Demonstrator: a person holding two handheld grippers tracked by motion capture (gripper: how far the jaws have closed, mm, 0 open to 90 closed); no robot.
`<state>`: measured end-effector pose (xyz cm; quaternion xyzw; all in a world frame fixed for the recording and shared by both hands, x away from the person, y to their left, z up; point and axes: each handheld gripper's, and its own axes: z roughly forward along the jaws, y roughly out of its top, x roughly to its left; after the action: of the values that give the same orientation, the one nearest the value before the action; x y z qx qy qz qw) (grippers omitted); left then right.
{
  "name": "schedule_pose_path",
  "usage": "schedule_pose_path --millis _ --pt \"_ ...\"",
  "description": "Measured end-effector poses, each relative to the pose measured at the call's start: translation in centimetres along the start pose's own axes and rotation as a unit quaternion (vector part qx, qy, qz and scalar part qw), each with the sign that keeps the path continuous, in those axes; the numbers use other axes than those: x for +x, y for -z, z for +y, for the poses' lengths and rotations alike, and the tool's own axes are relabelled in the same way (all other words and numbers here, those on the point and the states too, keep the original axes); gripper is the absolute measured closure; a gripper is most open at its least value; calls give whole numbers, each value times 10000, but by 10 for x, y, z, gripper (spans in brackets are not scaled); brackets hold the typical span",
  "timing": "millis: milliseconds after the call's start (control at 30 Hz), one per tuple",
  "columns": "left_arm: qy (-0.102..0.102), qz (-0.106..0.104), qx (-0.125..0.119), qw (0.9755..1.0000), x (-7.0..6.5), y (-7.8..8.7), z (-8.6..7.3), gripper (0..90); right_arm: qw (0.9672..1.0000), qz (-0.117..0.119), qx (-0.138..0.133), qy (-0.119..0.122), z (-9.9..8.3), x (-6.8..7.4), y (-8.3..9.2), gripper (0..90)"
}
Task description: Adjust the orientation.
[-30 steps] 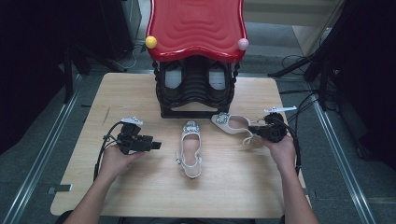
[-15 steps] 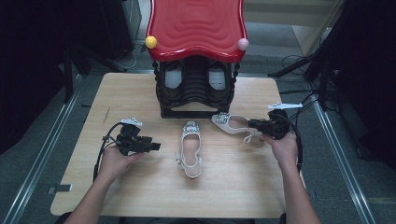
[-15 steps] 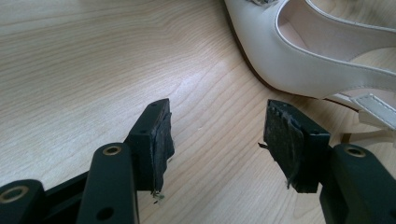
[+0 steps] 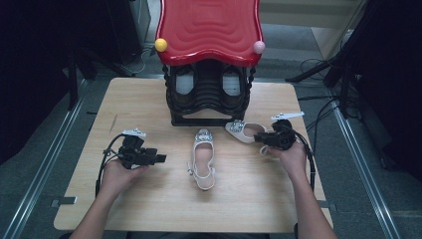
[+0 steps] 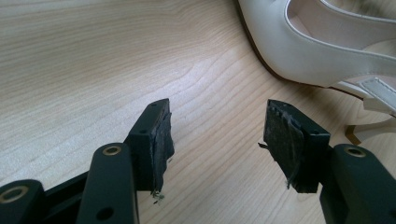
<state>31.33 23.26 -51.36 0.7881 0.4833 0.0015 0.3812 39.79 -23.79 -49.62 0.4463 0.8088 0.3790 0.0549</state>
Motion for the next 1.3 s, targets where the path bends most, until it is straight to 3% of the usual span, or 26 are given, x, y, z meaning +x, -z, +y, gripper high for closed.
schedule_pose_path --millis 267,567,700,800,1100,1300 --pt "0 25 13 10000 0 1 -2 417 9997 178 88 114 -2 -1 -15 722" --pt "-44 3 25 10000 -1 0 -1 418 9995 136 250 126 1 3 -15 852" --pt "-45 1 18 10000 -1 -1 1 418 9989 14 360 316 4 13 -11 872" --pt "-61 -6 6 10000 -1 -2 2 417 9989 23 286 364 6 18 -7 882" --pt "-120 -52 32 9999 -3 -6 7 418 9997 47 15 244 10 39 13 886" --pt "-164 -116 12 9998 -5 -11 9 418 9995 79 -42 308 9 53 13 887"
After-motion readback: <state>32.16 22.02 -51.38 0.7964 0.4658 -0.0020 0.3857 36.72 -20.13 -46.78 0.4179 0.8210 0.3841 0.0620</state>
